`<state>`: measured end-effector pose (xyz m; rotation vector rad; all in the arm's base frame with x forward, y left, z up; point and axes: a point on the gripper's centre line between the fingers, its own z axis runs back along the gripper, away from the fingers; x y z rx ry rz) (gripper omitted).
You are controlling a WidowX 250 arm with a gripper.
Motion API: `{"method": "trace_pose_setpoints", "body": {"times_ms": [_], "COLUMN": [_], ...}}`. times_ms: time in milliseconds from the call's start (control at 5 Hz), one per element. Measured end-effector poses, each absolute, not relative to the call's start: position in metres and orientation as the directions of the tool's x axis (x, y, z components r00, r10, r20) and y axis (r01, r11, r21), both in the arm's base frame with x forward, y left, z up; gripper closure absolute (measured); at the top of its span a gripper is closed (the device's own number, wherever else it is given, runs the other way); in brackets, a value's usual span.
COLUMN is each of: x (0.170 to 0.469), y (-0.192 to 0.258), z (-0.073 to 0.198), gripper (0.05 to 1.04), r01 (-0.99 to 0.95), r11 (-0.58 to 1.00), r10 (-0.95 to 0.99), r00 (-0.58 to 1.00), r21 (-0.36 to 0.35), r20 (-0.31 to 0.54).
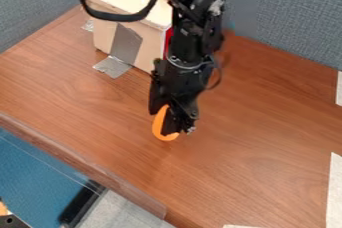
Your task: Move the orange carrot to the bottom middle of the table
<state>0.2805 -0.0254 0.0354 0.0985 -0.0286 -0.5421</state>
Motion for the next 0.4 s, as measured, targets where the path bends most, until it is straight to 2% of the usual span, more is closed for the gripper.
{"method": "trace_pose_setpoints", "body": {"times_ms": [200,400], "x": [0.2851,0.2884], "y": [-0.02,-0.0147], "z": [0.034,0.0335], "gripper": [0.503,0.431], "r01": [0.507,0.493], "r11": [0.856,0.866], "r10": [-0.508,-0.491], "r00": [0.861,0.87], "r21": [0.105,0.082], "r20": [-0.017,-0.041]}}
